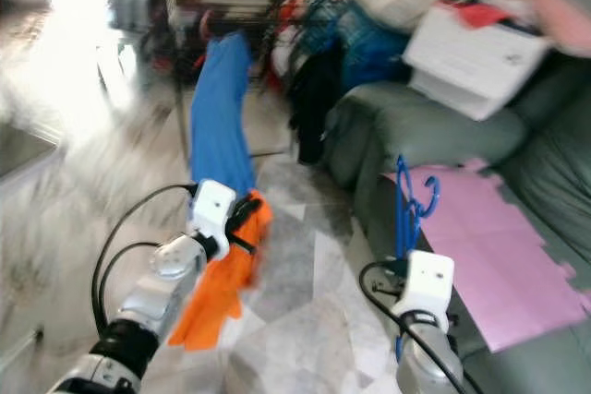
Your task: Hang hanger
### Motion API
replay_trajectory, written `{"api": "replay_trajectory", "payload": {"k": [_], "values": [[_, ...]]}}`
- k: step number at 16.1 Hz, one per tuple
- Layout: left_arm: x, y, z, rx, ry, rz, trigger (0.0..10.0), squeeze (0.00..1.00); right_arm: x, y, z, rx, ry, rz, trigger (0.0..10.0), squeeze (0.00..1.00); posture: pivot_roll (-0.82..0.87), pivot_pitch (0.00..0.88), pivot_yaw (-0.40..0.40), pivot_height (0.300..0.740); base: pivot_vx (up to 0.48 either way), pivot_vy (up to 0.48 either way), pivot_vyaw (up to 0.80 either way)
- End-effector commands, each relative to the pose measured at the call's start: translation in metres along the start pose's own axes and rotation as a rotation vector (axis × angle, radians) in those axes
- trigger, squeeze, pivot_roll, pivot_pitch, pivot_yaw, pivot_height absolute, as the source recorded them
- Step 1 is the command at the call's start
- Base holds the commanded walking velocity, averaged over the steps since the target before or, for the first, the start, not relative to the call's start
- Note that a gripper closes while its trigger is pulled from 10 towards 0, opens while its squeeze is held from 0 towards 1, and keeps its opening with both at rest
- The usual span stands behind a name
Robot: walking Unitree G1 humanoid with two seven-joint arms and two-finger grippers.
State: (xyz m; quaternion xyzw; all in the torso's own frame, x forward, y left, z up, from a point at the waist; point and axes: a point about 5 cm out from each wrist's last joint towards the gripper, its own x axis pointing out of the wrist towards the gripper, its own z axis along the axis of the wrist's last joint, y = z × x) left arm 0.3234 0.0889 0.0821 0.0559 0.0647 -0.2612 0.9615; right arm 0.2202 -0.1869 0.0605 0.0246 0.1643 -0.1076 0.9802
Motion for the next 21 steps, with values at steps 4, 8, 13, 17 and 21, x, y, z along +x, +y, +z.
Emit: {"api": "replay_trajectory", "payload": {"k": [4, 8, 13, 17, 21], "values": [[0.001, 0.005, 0.013, 0.081, -0.058, -0.033, 10.0, 0.00, 0.005, 0.008, 0.006, 0.040, -0.046, 0.013, 10.0, 0.00, 0.06, 0.000, -0.073, 0.740, 0.000, 0.000, 0.00], [0.006, 0.010, 0.024, 0.193, -0.092, -0.086, 10.0, 0.00, 0.011, 0.013, 0.007, 0.044, -0.067, 0.008, 10.0, 0.00, 0.08, 0.000, -0.027, 0.740, 0.000, 0.000, 0.00], [0.018, 0.020, 0.043, 0.331, -0.123, -0.051, 10.0, 0.00, 0.009, 0.009, 0.017, -0.077, -0.119, 0.068, 10.0, 0.00, 0.05, 0.000, -0.028, 0.740, 0.000, 0.000, 0.00], [0.025, 0.023, 0.052, 0.440, -0.137, -0.028, 10.0, 0.00, -0.001, 0.008, 0.025, -0.190, -0.124, 0.248, 10.0, 0.00, 0.04, 0.000, -0.049, 0.740, 0.000, 0.000, 0.00], [0.033, 0.029, 0.060, 0.541, -0.124, 0.034, 10.0, 0.00, -0.014, 0.014, 0.040, -0.131, -0.119, 0.402, 10.0, 0.00, 0.03, 0.000, -0.057, 0.740, 0.000, 0.000, 0.00]]}}
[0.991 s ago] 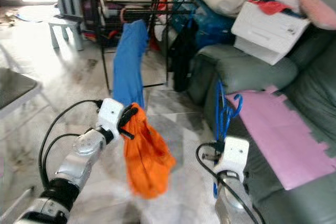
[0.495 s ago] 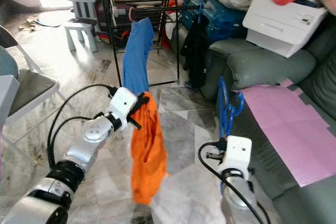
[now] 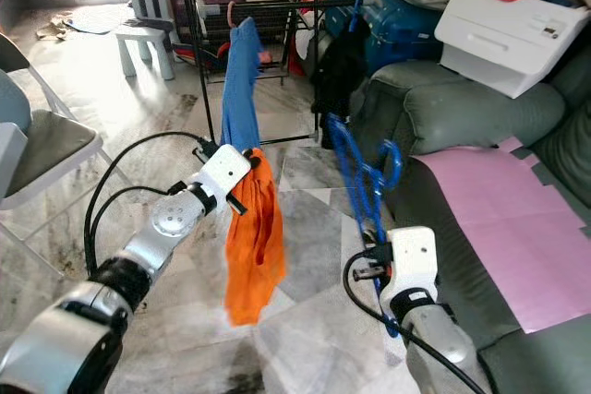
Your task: Hang hanger
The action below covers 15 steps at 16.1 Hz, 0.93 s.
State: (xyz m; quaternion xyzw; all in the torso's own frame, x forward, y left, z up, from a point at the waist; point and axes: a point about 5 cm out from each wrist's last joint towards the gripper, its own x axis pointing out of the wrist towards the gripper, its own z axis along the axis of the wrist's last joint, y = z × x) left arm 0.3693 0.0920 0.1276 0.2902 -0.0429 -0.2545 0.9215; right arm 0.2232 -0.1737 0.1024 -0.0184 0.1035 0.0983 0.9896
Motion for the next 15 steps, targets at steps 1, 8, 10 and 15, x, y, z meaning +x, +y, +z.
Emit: {"api": "replay_trajectory", "payload": {"k": [1, 8, 10, 15], "values": [[0.007, 0.010, 0.011, 0.069, -0.010, 0.036, 10.0, 0.00, -0.005, 0.002, -0.001, -0.012, 0.023, 0.036, 10.0, 0.00, 0.03, 0.000, -0.055, 0.740, 0.000, 0.000, 0.00], [0.012, 0.045, 0.008, 0.046, 0.141, 0.245, 10.0, 0.00, -0.030, -0.003, 0.000, -0.061, 0.105, 0.191, 10.0, 0.00, 0.00, 0.000, -0.044, 0.740, 0.000, 0.000, 0.00], [0.013, 0.045, 0.009, 0.026, 0.150, 0.254, 10.0, 0.00, -0.036, 0.000, -0.003, -0.068, 0.156, 0.259, 10.0, 0.00, 0.00, 0.000, -0.052, 0.740, 0.000, 0.000, 0.00], [0.017, 0.041, 0.016, -0.007, 0.098, 0.241, 10.0, 0.00, -0.040, 0.017, -0.011, -0.076, 0.219, 0.409, 10.0, 0.00, 0.01, 0.000, -0.056, 0.740, 0.000, 0.000, 0.00]]}}
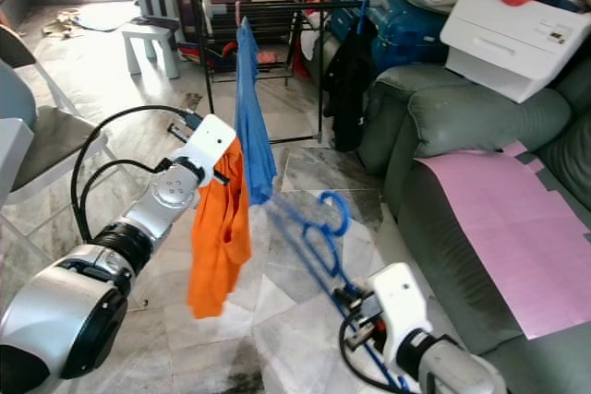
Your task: Hang hanger
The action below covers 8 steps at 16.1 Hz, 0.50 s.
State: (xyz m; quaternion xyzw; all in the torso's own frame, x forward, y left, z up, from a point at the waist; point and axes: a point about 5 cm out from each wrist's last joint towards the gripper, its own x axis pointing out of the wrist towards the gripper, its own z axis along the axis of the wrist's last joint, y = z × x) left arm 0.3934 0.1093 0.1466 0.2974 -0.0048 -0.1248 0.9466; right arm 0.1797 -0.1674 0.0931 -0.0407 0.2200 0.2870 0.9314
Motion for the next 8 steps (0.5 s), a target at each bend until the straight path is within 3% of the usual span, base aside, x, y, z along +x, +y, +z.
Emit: {"api": "replay_trajectory", "payload": {"k": [1, 8], "values": [[0.0050, 0.0047, 0.0170, -0.015, -0.062, 0.003, 10.0, 0.00, -0.0008, 0.0033, 0.0072, -0.017, -0.021, 0.022, 10.0, 0.00, 0.01, 0.000, -0.056, 0.740, 0.000, 0.000, 0.00], [0.0052, 0.0104, 0.0207, -0.032, -0.094, -0.016, 10.0, 0.00, 0.0032, 0.0036, 0.0074, -0.034, -0.026, 0.046, 10.0, 0.00, 0.02, 0.000, -0.053, 0.740, 0.000, 0.000, 0.00]]}}
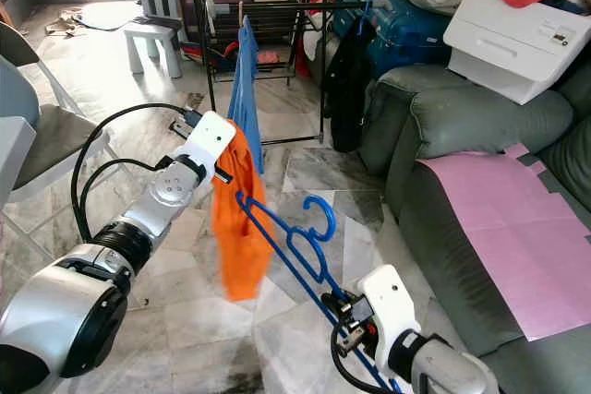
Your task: Hang hanger
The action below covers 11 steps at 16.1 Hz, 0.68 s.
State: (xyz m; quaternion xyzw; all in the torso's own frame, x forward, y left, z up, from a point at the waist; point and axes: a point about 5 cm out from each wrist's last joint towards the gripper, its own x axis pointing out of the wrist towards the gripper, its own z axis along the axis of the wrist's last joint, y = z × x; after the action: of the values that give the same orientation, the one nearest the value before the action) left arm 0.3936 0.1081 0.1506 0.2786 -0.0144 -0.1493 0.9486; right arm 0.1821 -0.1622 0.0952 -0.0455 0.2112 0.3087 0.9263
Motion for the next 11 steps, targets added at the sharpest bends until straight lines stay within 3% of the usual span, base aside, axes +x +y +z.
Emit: {"api": "replay_trajectory", "payload": {"k": [1, 5, 7, 9, 11], "values": [[0.005, 0.008, 0.018, -0.001, -0.069, -0.002, 10.0, 0.00, -0.001, -0.005, 0.001, -0.046, 0.002, -0.034, 10.0, 0.00, 0.02, 0.000, -0.053, 0.740, 0.000, 0.000, 0.00], [0.005, 0.006, 0.018, 0.009, -0.072, -0.033, 10.0, 0.00, -0.004, -0.030, 0.006, -0.102, -0.031, -0.203, 10.0, 0.00, 0.02, 0.000, -0.056, 0.740, 0.000, 0.000, 0.00], [0.005, 0.006, 0.019, 0.012, -0.080, -0.046, 10.0, 0.00, -0.004, -0.033, 0.005, -0.117, -0.029, -0.217, 10.0, 0.00, 0.02, 0.000, -0.060, 0.740, 0.000, 0.000, 0.00], [0.005, 0.001, 0.023, -0.039, -0.120, -0.107, 10.0, 0.00, -0.002, -0.036, -0.002, -0.078, -0.026, -0.227, 10.0, 0.00, 0.02, 0.000, -0.066, 0.740, 0.000, 0.000, 0.00], [0.004, -0.007, 0.031, -0.020, -0.176, -0.163, 10.0, 0.00, 0.002, -0.035, -0.006, -0.072, -0.026, -0.222, 10.0, 0.00, 0.03, 0.000, -0.069, 0.740, 0.000, 0.000, 0.00]]}}
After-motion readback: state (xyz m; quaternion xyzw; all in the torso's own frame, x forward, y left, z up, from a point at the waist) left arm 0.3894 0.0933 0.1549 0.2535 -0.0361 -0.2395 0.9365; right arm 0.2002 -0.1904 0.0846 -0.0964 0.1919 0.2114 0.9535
